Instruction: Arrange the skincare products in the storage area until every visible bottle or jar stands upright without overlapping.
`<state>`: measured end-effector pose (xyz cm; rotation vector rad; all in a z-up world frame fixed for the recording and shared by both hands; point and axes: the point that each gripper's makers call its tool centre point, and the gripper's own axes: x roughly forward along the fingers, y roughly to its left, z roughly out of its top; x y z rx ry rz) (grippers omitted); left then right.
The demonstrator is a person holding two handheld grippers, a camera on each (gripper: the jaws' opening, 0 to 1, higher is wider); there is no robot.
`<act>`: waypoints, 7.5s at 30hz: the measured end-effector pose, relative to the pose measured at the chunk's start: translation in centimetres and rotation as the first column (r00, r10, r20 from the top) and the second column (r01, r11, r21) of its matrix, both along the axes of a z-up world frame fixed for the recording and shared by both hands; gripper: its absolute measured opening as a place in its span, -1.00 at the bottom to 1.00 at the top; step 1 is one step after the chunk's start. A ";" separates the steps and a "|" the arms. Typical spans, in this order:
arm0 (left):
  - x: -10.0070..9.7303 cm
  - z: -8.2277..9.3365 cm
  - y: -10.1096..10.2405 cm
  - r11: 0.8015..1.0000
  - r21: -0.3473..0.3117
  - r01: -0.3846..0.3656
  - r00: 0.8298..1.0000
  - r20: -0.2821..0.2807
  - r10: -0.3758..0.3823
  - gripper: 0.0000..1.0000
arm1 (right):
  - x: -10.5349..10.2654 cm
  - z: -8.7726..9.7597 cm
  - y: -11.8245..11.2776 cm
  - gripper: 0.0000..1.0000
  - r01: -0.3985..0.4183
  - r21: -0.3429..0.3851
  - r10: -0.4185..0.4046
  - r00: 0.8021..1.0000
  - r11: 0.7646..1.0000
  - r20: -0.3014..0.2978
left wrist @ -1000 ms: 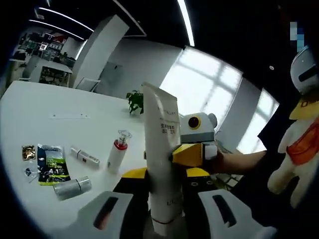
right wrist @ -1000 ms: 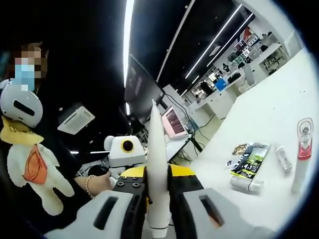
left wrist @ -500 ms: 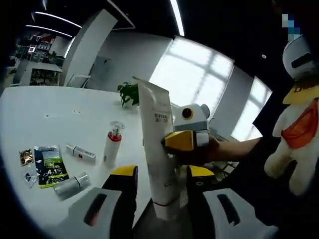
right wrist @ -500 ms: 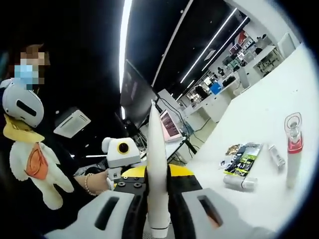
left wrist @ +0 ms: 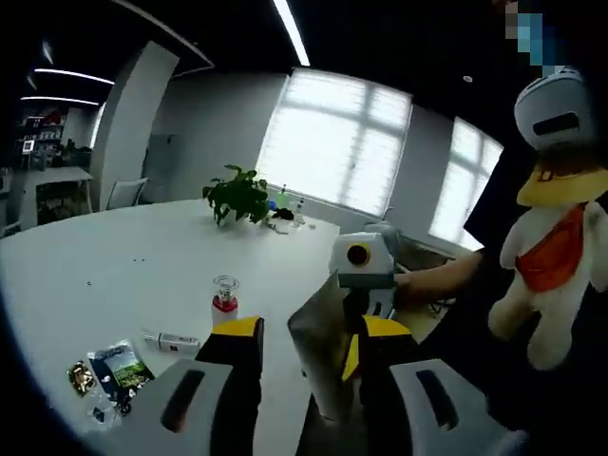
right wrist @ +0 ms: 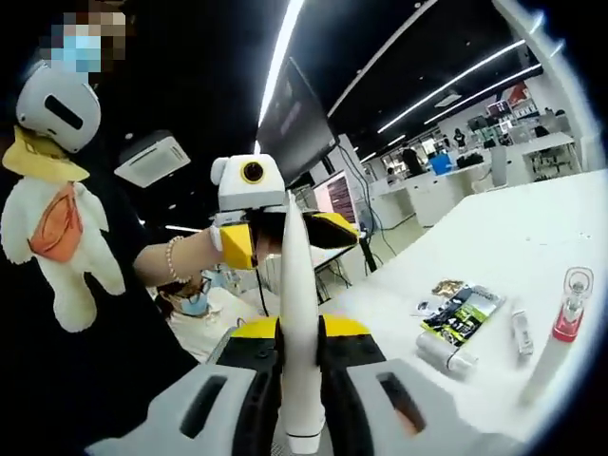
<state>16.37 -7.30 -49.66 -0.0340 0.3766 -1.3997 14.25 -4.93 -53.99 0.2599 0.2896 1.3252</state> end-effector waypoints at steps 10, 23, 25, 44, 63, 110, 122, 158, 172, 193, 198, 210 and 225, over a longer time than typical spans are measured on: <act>-1.7 -1.2 -1.7 0.985 0.082 0.151 0.988 0.013 -0.153 -0.53 | -0.5 -0.3 0.2 -0.74 -0.080 -0.024 0.080 0.997 0.996 0.013; -1.9 -2.6 -2.4 0.967 0.181 0.182 0.982 0.022 -0.189 -0.71 | -0.2 -0.8 0.2 -0.72 -0.120 -0.072 0.124 0.990 0.990 0.060; -2.0 -2.8 -2.6 0.962 0.201 0.187 0.980 0.030 -0.197 -0.73 | -0.1 -1.0 0.1 -0.71 -0.120 -0.082 0.126 0.990 0.989 0.068; 0.1 -5.4 -5.0 0.938 0.295 0.181 0.976 0.060 -0.207 -0.79 | 2.6 -3.6 -2.1 -0.56 0.024 -0.135 -0.015 0.997 0.991 0.070; 2.3 -8.8 -7.2 0.889 0.404 0.216 0.952 0.115 -0.283 -0.78 | 4.8 -7.7 -5.1 0.04 0.233 -0.240 -0.228 0.972 0.942 0.049; 9.3 -13.8 -8.9 0.870 0.461 0.174 0.937 0.195 -0.290 -0.77 | 8.0 -10.9 -11.5 0.99 0.578 -0.336 -0.584 0.806 0.743 0.094; 12.2 -13.8 -9.9 0.881 0.447 0.152 0.925 0.250 -0.287 -0.77 | 8.0 -11.1 -11.8 0.99 0.587 -0.339 -0.596 0.798 0.735 0.088; 15.7 -13.7 -11.1 0.907 0.403 0.126 0.927 0.277 -0.252 -0.72 | 8.1 -11.3 -12.0 0.99 0.592 -0.347 -0.603 0.793 0.728 0.088; 14.9 -13.1 -8.6 0.918 0.393 0.059 0.953 0.252 -0.169 -0.31 | 8.1 -11.2 -11.8 0.99 0.588 -0.344 -0.597 0.797 0.732 0.094; 12.9 -12.8 -3.5 0.925 0.366 -0.100 0.984 0.173 0.038 0.23 | 7.9 -11.2 -11.6 0.99 0.577 -0.341 -0.583 0.807 0.742 0.097; 12.3 -13.0 -2.0 0.919 0.362 -0.155 0.983 0.151 0.107 0.40 | 7.9 -11.2 -11.5 0.99 0.578 -0.330 -0.585 0.806 0.747 0.087; 10.7 -12.9 1.7 0.900 0.338 -0.276 0.961 0.112 0.252 0.67 | 7.9 -11.1 -11.3 0.99 0.570 -0.329 -0.577 0.812 0.753 0.088; 8.0 -13.5 5.5 0.853 0.318 -0.414 0.906 0.048 0.421 0.96 | 7.8 -11.0 -11.1 0.99 0.562 -0.323 -0.568 0.819 0.762 0.085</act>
